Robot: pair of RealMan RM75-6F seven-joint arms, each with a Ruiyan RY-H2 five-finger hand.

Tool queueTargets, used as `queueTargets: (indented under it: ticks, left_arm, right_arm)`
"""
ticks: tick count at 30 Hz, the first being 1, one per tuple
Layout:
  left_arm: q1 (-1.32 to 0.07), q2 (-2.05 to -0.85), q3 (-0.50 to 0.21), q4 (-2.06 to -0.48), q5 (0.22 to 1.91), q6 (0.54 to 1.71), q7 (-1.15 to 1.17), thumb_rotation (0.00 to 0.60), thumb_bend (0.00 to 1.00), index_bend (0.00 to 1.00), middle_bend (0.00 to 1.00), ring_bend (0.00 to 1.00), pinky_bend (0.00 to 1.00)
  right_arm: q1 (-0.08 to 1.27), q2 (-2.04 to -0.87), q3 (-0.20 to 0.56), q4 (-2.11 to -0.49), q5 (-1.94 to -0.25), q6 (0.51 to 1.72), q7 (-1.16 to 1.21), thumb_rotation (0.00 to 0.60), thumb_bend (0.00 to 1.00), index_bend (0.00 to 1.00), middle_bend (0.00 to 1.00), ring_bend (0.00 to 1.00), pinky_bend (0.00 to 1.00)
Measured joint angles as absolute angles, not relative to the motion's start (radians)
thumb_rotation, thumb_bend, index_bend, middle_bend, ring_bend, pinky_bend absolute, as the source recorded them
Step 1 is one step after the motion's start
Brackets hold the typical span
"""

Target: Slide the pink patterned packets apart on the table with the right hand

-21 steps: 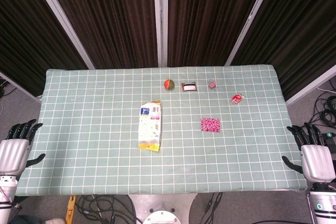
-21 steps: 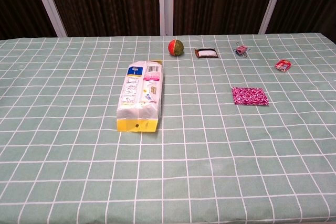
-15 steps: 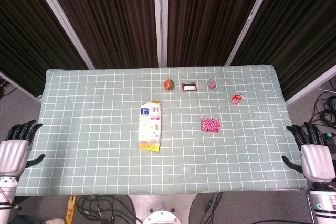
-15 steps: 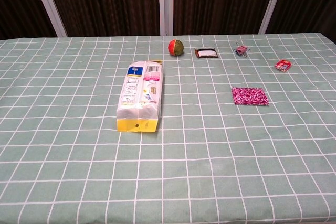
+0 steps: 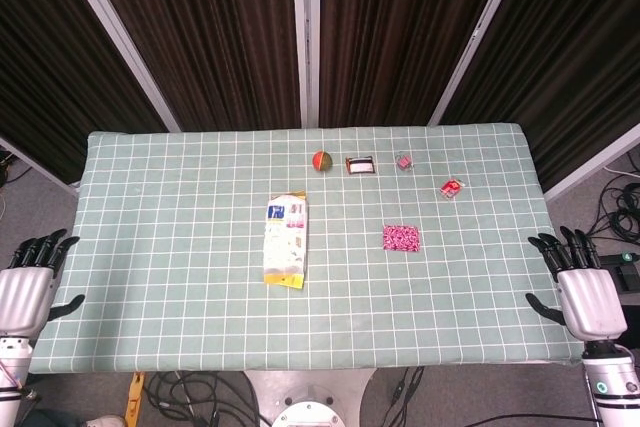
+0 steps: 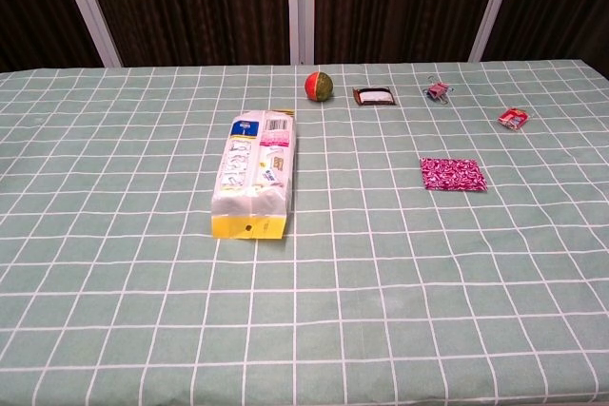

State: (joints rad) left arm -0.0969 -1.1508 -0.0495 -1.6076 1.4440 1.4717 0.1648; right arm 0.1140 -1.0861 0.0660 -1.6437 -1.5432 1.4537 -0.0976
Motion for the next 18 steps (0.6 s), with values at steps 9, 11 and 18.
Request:
queueTargets:
  ticks: [9, 11, 18]
  left_arm:
    - [-0.097, -1.153, -0.050, -1.605, 1.448, 1.474, 0.161, 0.600, 0.01, 0.23, 0.23, 0.17, 0.16]
    - [-0.094, -1.152, -0.048, -1.605, 1.447, 1.475, 0.161, 0.600, 0.01, 0.23, 0.23, 0.17, 0.16]
    - [-0.083, -1.154, -0.045, -1.604, 1.441, 1.483, 0.156, 0.600, 0.01, 0.23, 0.23, 0.17, 0.16]
  right_arm:
    - [0.179, -1.090, 0.089, -1.646, -1.504, 1.344, -0.087, 0.559, 0.37, 0.18, 0.12, 0.00, 0.00]
    - [0.213, -1.094, 0.100, -1.646, -1.481, 1.284, -0.091, 0.494, 0.47, 0.20, 0.09, 0.00, 0.00]
    - [0.370, -1.145, 0.144, -1.606, -1.375, 1.037, -0.104, 0.329, 0.61, 0.30, 0.03, 0.00, 0.00]
